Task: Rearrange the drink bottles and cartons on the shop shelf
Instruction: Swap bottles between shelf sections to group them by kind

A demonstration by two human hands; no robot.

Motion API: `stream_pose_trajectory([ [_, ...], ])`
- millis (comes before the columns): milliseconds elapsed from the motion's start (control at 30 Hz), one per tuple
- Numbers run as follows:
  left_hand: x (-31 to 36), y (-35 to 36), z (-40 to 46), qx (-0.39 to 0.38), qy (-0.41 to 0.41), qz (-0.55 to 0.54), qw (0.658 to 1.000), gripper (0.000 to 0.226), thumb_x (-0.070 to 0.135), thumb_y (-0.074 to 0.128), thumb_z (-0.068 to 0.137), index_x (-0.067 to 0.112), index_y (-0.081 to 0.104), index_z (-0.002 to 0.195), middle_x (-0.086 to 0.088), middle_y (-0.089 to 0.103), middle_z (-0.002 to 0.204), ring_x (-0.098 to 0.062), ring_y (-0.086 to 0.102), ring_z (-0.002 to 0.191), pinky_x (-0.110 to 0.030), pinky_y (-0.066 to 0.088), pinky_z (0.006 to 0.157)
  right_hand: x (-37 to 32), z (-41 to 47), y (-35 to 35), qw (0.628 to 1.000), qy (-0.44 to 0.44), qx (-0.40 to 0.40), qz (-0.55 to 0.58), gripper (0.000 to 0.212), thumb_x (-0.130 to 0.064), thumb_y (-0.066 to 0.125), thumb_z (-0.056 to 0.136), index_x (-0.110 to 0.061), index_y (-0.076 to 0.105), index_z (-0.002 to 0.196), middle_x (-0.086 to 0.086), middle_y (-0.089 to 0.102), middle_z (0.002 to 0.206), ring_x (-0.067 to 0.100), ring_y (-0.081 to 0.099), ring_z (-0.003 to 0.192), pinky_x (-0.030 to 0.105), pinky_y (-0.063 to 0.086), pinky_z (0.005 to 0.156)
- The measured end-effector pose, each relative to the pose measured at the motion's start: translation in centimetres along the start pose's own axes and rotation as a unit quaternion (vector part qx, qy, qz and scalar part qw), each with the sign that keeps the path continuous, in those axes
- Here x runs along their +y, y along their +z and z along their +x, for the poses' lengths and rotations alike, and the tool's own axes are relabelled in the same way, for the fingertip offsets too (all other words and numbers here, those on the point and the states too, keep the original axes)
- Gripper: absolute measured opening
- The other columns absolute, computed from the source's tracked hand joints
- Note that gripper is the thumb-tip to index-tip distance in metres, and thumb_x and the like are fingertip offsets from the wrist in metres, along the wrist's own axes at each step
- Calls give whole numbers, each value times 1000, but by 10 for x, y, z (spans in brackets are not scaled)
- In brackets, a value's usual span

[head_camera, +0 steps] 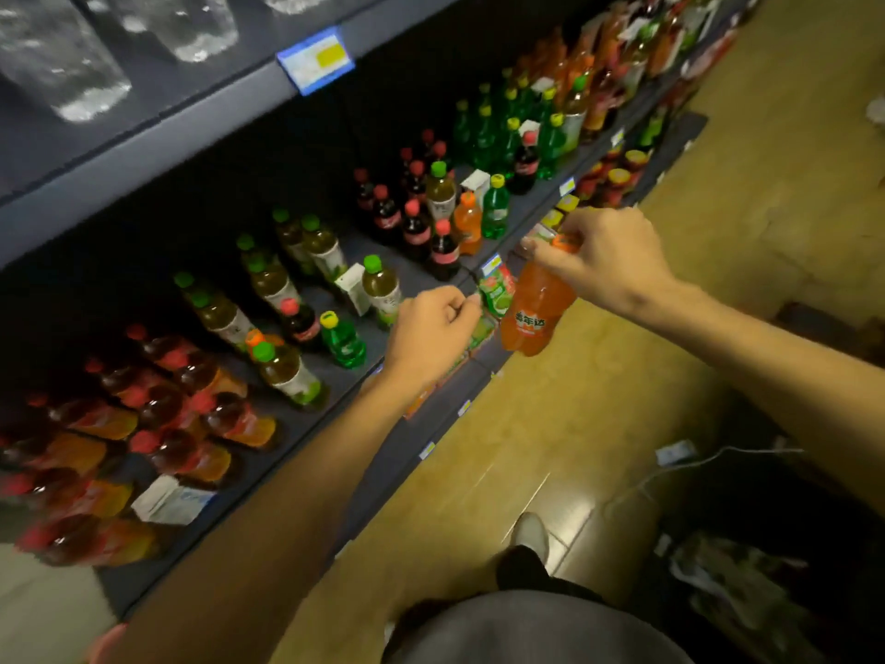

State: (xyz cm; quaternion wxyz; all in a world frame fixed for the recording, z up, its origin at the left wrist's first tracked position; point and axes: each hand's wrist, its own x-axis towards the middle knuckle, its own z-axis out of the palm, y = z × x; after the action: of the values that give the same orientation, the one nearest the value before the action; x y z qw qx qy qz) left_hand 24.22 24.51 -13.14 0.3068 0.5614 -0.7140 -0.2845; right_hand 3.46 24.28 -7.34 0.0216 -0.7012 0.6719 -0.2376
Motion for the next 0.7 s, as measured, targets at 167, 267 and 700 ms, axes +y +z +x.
stream_pose_trajectory([
  [167, 44, 60, 52, -24, 26, -16, 999, 46, 39, 51, 90, -1, 51, 67, -17, 56, 54, -29, 56, 53, -46, 53, 61, 80, 22, -31, 999, 48, 17, -15, 62, -69, 54, 79, -10, 44, 62, 8, 44, 58, 37, 49, 69, 35, 29, 55],
  [267, 66, 92, 73, -46, 34, -32, 998, 47, 39, 52, 91, 3, 47, 62, -15, 54, 52, -31, 55, 54, -45, 52, 62, 121, 34, -46, 997, 74, 19, -17, 59, -67, 55, 79, -10, 48, 65, 8, 47, 61, 39, 52, 72, 34, 30, 56],
  [700, 130, 234, 262, -144, 95, -56, 983, 46, 40, 52, 88, 13, 36, 54, -16, 50, 50, -33, 58, 56, -46, 53, 62, 276, 123, -57, 981, 179, 72, -23, 70, -81, 41, 74, -14, 61, 79, 10, 67, 76, 32, 63, 73, 47, 53, 61],
])
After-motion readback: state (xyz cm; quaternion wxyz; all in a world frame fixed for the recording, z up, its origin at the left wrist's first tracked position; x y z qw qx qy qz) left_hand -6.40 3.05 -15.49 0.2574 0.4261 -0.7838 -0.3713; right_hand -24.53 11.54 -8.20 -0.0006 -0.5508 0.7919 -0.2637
